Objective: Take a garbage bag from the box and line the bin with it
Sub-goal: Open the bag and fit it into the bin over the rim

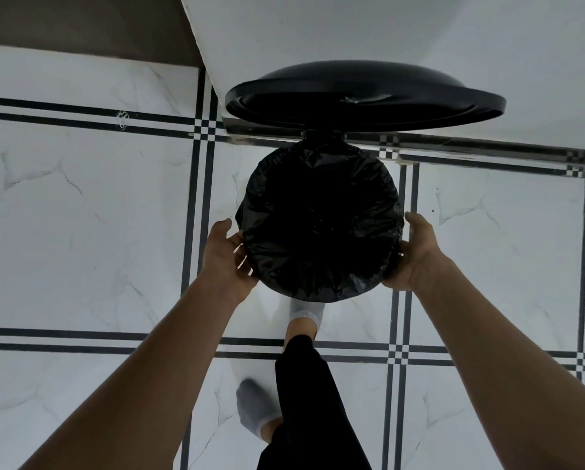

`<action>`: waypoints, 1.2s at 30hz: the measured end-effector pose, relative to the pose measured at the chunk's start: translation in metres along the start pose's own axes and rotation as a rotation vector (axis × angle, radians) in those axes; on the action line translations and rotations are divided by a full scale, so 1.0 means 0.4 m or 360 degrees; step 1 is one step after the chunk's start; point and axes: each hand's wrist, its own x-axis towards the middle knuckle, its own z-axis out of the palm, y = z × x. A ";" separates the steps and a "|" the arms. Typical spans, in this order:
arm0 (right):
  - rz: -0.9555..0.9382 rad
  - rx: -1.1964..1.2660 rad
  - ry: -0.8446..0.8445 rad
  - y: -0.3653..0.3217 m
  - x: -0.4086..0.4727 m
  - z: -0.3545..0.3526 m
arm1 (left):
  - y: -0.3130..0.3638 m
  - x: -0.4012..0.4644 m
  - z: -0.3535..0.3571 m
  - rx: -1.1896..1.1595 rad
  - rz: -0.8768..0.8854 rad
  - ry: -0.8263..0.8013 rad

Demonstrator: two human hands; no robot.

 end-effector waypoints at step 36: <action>-0.1630 -0.1274 0.0449 -0.075 0.009 0.034 | 0.080 0.013 0.125 0.1325 0.1005 0.0392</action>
